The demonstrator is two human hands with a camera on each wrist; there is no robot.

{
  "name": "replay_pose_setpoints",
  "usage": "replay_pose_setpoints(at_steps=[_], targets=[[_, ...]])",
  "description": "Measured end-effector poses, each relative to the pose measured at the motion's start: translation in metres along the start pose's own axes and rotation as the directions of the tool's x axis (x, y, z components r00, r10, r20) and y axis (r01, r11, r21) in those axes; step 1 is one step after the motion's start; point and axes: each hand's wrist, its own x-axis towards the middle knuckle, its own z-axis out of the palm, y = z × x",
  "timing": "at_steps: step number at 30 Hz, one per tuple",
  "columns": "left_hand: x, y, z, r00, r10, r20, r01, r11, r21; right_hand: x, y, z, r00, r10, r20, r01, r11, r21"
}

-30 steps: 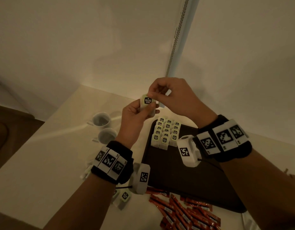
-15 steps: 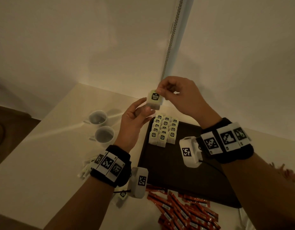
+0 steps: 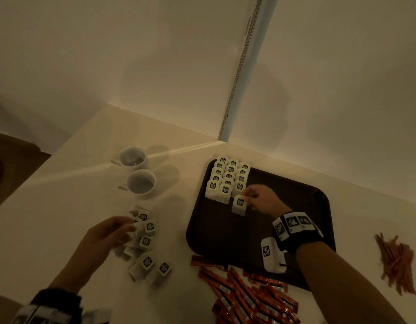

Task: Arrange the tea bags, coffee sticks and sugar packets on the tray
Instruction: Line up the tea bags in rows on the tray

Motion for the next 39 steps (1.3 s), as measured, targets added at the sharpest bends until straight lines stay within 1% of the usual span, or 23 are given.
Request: replay_pose_setpoints(at_steps=[2, 4, 7, 10, 14, 18, 20, 22, 23, 24, 25, 26, 27, 28, 29, 30, 32, 34, 37, 39], targets=[[-0.013, -0.017, -0.012, 0.995, -0.075, -0.058, 0.075, 0.997, -0.001, 0.009, 0.006, 0.004, 0.999, 0.011, -0.044, -0.011, 1.0, 0.016], [-0.025, -0.03, -0.022, 0.988, -0.122, -0.097, 0.123, 0.992, 0.009, 0.018, 0.01, 0.006, 0.994, 0.024, -0.102, -0.02, 0.999, 0.042], [-0.038, -0.043, -0.032, 0.977, -0.18, -0.112, 0.182, 0.983, 0.005, 0.028, 0.012, 0.009, 0.987, 0.046, -0.155, -0.039, 0.998, 0.05], [-0.045, -0.05, -0.038, 0.963, -0.235, -0.13, 0.236, 0.972, -0.008, 0.035, 0.012, 0.014, 0.984, 0.071, -0.163, -0.062, 0.996, 0.06], [-0.051, -0.053, -0.042, 0.951, -0.277, -0.135, 0.276, 0.961, -0.028, 0.041, 0.009, 0.017, 0.979, 0.071, -0.193, -0.059, 0.996, 0.066], [-0.057, -0.052, -0.041, 0.947, -0.29, -0.139, 0.287, 0.957, -0.045, 0.041, 0.007, 0.016, 0.974, 0.094, -0.208, -0.081, 0.994, 0.072], [-0.059, -0.053, -0.041, 0.947, -0.286, -0.148, 0.283, 0.958, -0.042, 0.035, -0.002, 0.017, 0.963, 0.064, -0.262, -0.051, 0.997, 0.057], [-0.061, -0.057, -0.042, 0.945, -0.286, -0.159, 0.283, 0.958, -0.042, 0.021, -0.022, 0.025, 0.949, -0.041, -0.313, 0.044, 0.999, 0.004], [-0.062, -0.059, -0.043, 0.944, -0.286, -0.162, 0.283, 0.958, -0.043, 0.01, -0.035, 0.034, 0.949, -0.126, -0.29, 0.124, 0.992, -0.025], [-0.063, -0.061, -0.044, 0.944, -0.287, -0.165, 0.284, 0.958, -0.043, -0.002, -0.048, 0.046, 0.95, -0.229, -0.214, 0.222, 0.973, -0.058], [-0.065, -0.063, -0.045, 0.943, -0.288, -0.167, 0.285, 0.958, -0.04, -0.015, -0.061, 0.061, 0.936, -0.339, -0.092, 0.331, 0.939, -0.087], [-0.067, -0.065, -0.046, 0.943, -0.287, -0.165, 0.286, 0.958, -0.03, -0.029, -0.072, 0.077, 0.9, -0.433, 0.053, 0.437, 0.893, -0.107], [-0.069, -0.068, -0.047, 0.945, -0.283, -0.162, 0.285, 0.959, -0.012, -0.042, -0.082, 0.095, 0.847, -0.493, 0.198, 0.52, 0.845, -0.121], [-0.07, -0.07, -0.047, 0.949, -0.274, -0.157, 0.279, 0.96, 0.016, -0.052, -0.089, 0.113, 0.796, -0.513, 0.321, 0.576, 0.805, -0.144], [-0.072, -0.073, -0.046, 0.955, -0.257, -0.148, 0.269, 0.961, 0.065, -0.061, -0.095, 0.13, 0.763, -0.503, 0.407, 0.606, 0.774, -0.181], [-0.072, -0.075, -0.045, 0.962, -0.234, -0.138, 0.253, 0.957, 0.139, -0.067, -0.099, 0.147, 0.758, -0.471, 0.451, 0.61, 0.758, -0.233], [-0.07, -0.078, -0.039, 0.98, -0.165, -0.111, 0.192, 0.929, 0.318, -0.075, -0.103, 0.174, 0.796, -0.391, 0.461, 0.565, 0.754, -0.336], [-0.065, -0.077, -0.028, 0.993, -0.086, -0.085, 0.116, 0.884, 0.453, -0.078, -0.102, 0.192, 0.828, -0.346, 0.442, 0.528, 0.746, -0.406], [-0.053, -0.071, -0.005, 0.999, 0.018, -0.032, 0.004, 0.813, 0.582, -0.08, -0.096, 0.205, 0.839, -0.354, 0.414, 0.526, 0.724, -0.447], [-0.044, -0.067, 0.011, 0.999, 0.034, 0.019, -0.038, 0.732, 0.68, -0.082, -0.093, 0.207, 0.841, -0.364, 0.401, 0.527, 0.719, -0.452]])
